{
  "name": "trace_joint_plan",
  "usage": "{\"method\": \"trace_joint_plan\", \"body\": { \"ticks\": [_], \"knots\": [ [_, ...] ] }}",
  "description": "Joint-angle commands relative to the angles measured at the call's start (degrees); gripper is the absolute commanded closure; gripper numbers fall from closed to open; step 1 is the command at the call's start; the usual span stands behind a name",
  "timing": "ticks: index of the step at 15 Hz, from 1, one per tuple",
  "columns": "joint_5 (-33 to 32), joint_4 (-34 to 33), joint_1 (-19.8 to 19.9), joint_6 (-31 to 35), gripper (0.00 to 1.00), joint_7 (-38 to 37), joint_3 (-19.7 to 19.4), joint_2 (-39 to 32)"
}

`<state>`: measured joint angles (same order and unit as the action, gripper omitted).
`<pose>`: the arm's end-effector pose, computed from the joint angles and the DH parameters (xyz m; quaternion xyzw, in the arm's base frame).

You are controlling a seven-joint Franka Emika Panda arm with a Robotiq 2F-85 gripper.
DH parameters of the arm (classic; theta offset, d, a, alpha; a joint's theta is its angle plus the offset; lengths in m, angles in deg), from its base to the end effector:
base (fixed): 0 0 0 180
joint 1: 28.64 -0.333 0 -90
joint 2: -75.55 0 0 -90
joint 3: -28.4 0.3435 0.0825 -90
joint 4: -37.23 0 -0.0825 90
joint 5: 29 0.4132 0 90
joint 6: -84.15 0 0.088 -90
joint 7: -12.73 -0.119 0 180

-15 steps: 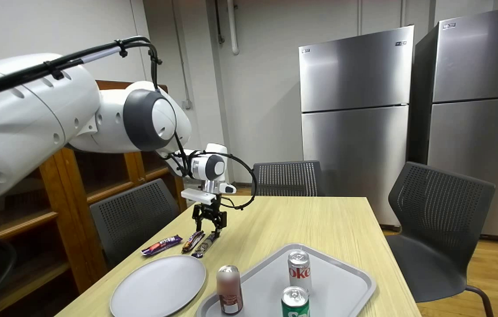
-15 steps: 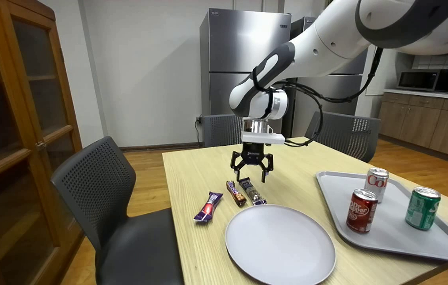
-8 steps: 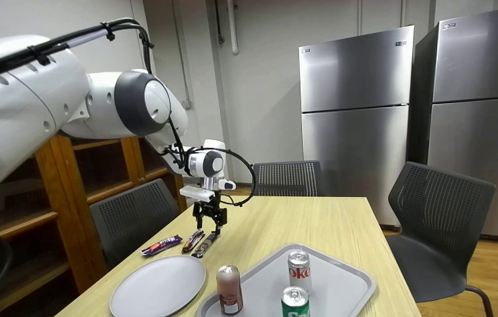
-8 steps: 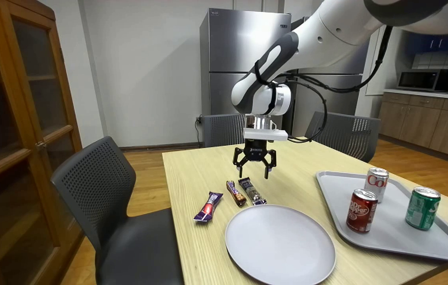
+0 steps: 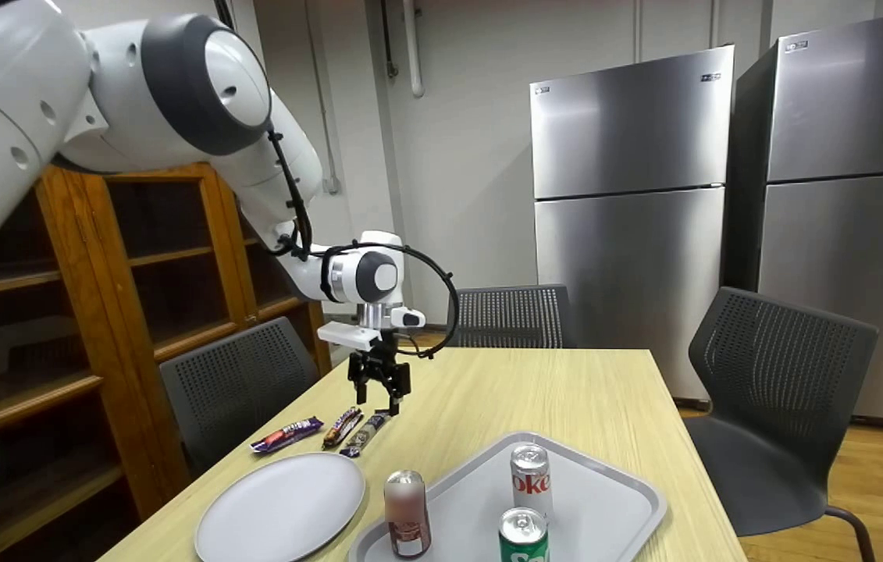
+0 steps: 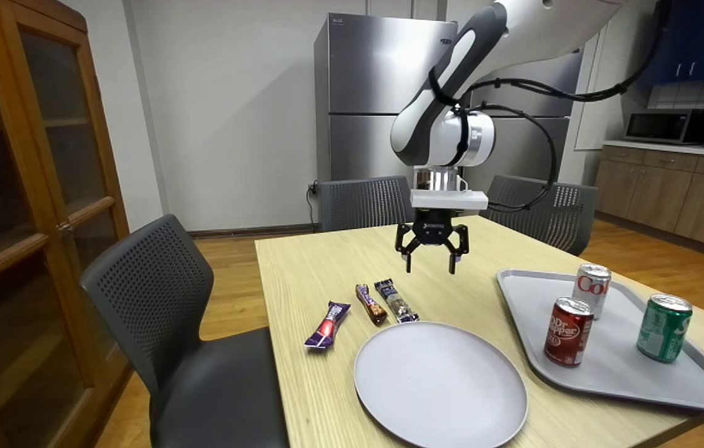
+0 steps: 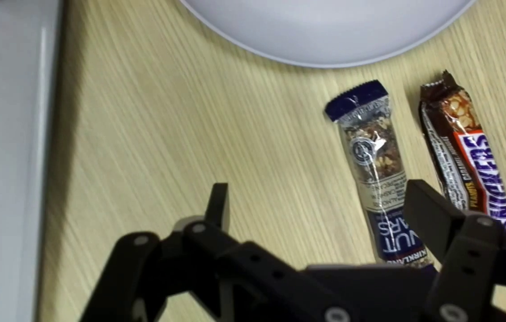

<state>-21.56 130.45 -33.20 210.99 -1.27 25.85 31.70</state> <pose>0.7043 0.0332 0.1450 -0.9854 0.1422 0.0919 0.0198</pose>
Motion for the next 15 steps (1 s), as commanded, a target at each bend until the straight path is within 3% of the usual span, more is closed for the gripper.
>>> {"method": "trace_joint_plan", "body": {
  "ticks": [1, 7, 15],
  "knots": [
    [-1.3, 13.8, 0.1, 4.6, 0.0, -1.8, -1.6, 9.8],
    [-2.3, 29.0, 1.0, 10.8, 0.0, -1.3, -3.9, 19.3],
    [-6.8, 41.1, 2.1, 17.2, 0.0, -1.8, -7.0, 26.9]
  ]
}}
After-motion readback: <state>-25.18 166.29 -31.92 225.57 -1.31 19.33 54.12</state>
